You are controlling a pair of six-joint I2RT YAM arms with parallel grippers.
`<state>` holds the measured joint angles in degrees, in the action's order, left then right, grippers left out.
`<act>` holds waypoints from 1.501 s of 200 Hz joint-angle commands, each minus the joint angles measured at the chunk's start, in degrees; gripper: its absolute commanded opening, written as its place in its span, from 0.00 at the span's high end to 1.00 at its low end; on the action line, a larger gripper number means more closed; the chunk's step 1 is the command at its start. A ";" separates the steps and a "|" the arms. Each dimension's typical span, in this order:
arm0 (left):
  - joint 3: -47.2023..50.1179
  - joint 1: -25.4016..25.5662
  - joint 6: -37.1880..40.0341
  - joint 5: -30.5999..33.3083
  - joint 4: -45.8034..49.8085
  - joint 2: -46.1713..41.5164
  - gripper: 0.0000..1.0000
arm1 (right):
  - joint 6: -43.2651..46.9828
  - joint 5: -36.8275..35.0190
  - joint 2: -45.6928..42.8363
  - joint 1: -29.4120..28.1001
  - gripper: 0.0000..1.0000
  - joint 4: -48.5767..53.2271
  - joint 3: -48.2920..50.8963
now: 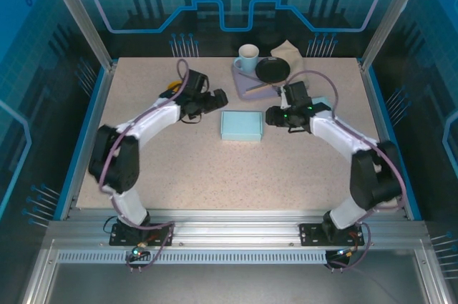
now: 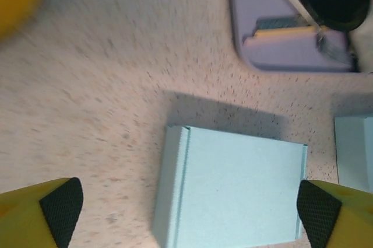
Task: Fold the paper box
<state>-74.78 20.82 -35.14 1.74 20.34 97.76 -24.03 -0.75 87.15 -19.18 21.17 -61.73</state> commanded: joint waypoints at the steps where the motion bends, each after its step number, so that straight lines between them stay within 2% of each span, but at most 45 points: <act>1: 7.37 -0.16 8.07 9.20 1.07 -10.32 0.01 | 4.43 -7.00 -8.10 0.63 0.51 1.40 5.30; 11: 11.55 -0.16 10.89 11.13 -0.92 -14.49 0.01 | 5.13 -10.26 -12.16 0.91 0.48 0.40 8.13; 17: 14.19 -0.24 12.15 12.05 -1.73 -17.12 0.01 | 5.39 -12.19 -14.36 1.09 0.41 -0.35 9.86; 22: 16.18 -0.34 13.28 13.21 -2.14 -19.23 0.01 | 5.82 -13.98 -16.50 1.26 0.29 -1.14 10.93; 25: 17.14 -0.41 13.90 14.02 -2.43 -20.37 0.01 | 5.98 -14.90 -17.54 1.45 0.06 -1.60 12.53; 27: 17.79 -0.47 14.29 14.68 -2.55 -21.11 0.01 | 6.14 -15.35 -18.25 1.54 0.02 -2.08 13.31; 30: 18.76 -0.49 14.69 15.87 -2.69 -22.17 0.01 | 6.30 -16.24 -19.25 1.74 0.00 -2.61 14.22; 48: 25.09 -1.34 14.50 25.34 -4.79 -28.09 0.01 | 6.27 -21.88 -24.34 2.98 0.00 -6.68 19.47; 58: 29.79 -3.07 16.84 25.25 -9.58 -31.31 0.01 | 5.74 -23.93 -26.42 4.21 0.00 -9.89 22.57; 68: 35.58 -4.40 20.62 25.49 -16.21 -33.94 0.01 | 9.86 -21.69 -27.72 5.72 0.00 -15.41 26.31; 80: 41.80 -6.08 21.20 26.83 -23.93 -36.49 0.01 | 15.13 -21.50 -28.03 6.50 0.00 -27.80 32.67; 88: 45.12 -7.76 20.57 26.08 -27.41 -37.55 0.01 | 19.07 -18.90 -27.70 7.29 0.00 -34.10 36.15; 96: 47.68 -9.34 19.82 25.62 -30.54 -38.12 0.01 | 20.49 -17.43 -27.12 8.34 0.00 -36.31 37.88; 116: 47.69 -12.52 18.52 24.80 -29.40 -38.30 0.01 | 19.84 -14.22 -24.67 12.38 0.00 -38.65 38.49; 148: 49.46 -15.60 20.08 24.56 -34.05 -36.62 0.01 | 18.61 -10.82 -18.88 17.24 0.00 -54.07 42.84; 167: 53.20 -18.65 18.25 23.76 -41.25 -33.62 0.01 | 19.14 -9.82 -14.96 17.99 0.00 -60.98 43.01; 191: 54.87 -23.37 15.41 18.77 -48.63 -27.75 0.01 | 18.81 -8.36 -9.16 18.54 0.00 -68.40 43.36; 225: 55.48 -24.06 22.26 13.34 -56.33 -25.31 0.01 | 19.63 -6.52 -5.68 18.32 0.00 -81.53 48.88; 246: 56.92 -24.34 24.92 11.39 -61.79 -24.40 0.01 | 20.29 -4.98 -3.18 18.29 0.00 -82.72 48.32; 267: 59.24 -25.13 25.63 10.28 -72.79 -18.64 0.01 | 20.98 -4.09 -2.94 18.17 0.00 -79.05 46.21; 277: 58.25 -24.79 26.23 9.24 -69.34 -19.45 0.01 | 20.92 -3.95 -3.06 18.21 0.00 -78.56 46.13; 300: 57.52 -24.38 28.36 5.91 -70.54 -17.83 0.01 | 20.93 -4.01 -2.84 18.21 0.00 -76.46 44.84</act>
<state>-17.08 -3.49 -10.44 12.69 -44.36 78.96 -3.97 -5.67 83.99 -1.65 -54.81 -14.83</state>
